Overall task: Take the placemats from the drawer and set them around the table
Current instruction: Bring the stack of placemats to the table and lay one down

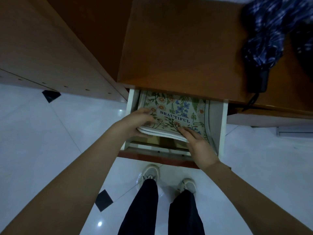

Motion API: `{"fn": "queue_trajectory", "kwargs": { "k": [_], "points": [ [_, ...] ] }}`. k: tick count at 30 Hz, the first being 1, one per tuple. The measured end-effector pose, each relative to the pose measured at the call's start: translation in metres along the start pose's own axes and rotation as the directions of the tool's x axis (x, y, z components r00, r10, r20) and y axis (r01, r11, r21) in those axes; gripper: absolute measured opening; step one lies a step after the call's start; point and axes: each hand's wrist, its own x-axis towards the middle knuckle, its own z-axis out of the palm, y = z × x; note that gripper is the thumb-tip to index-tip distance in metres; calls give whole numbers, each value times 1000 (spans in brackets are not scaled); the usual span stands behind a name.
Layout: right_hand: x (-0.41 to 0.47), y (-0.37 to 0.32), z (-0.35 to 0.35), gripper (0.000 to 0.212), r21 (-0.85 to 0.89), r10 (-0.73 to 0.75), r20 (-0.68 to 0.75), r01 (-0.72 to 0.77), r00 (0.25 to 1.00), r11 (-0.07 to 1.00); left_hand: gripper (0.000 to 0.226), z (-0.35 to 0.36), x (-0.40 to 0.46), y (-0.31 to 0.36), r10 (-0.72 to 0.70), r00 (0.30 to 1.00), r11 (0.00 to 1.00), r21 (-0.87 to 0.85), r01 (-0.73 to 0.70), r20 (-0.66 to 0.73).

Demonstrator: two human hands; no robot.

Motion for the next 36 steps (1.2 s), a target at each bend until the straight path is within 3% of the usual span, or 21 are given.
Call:
{"fn": "queue_trajectory", "kwargs": {
  "k": [2, 5, 9, 14, 19, 22, 25, 29, 33, 36],
  "points": [
    [0, 0, -3, 58, 37, 13, 44, -15, 999, 999, 64, -3, 6, -5, 9, 1000, 984, -175, -12, -15],
    [2, -8, -15, 44, 273, 113, 181, -160, 977, 949, 73, -1, 8, -13, 56, 995, 978, -196, -71, -83],
    [2, -9, -30, 27, 641, 399, 212, -435, 892, 632, 75, -7, -6, -14, 105, 983, 971, -196, -134, -151],
    [3, -2, -50, 20, 697, 549, 244, -538, 799, 474, 74, -17, -39, -14, 141, 976, 946, -269, -182, -166],
    [-1, -7, -67, 38, 738, 562, 398, -617, 725, 274, 71, -20, -76, -22, 177, 970, 930, -295, -221, -167],
    [-8, -2, -78, 62, 705, 468, 513, -664, 719, 247, 69, -22, -97, -24, 207, 963, 932, -264, -248, -173],
    [-21, -2, -94, 70, 701, 395, 547, -662, 738, 265, 73, -16, -114, -33, 260, 951, 940, -182, -289, -167],
    [-36, -10, -111, 80, 735, 429, 467, -609, 773, 297, 77, -5, -133, -44, 309, 931, 938, -99, -332, -192],
    [-56, -33, -138, 87, 746, 433, 315, -503, 844, 437, 78, 20, -166, -49, 352, 912, 924, -74, -374, -211],
    [-84, -64, -171, 86, 776, 410, 229, -420, 883, 470, 78, 38, -209, -45, 379, 893, 918, -22, -396, -242]
  ]
}}
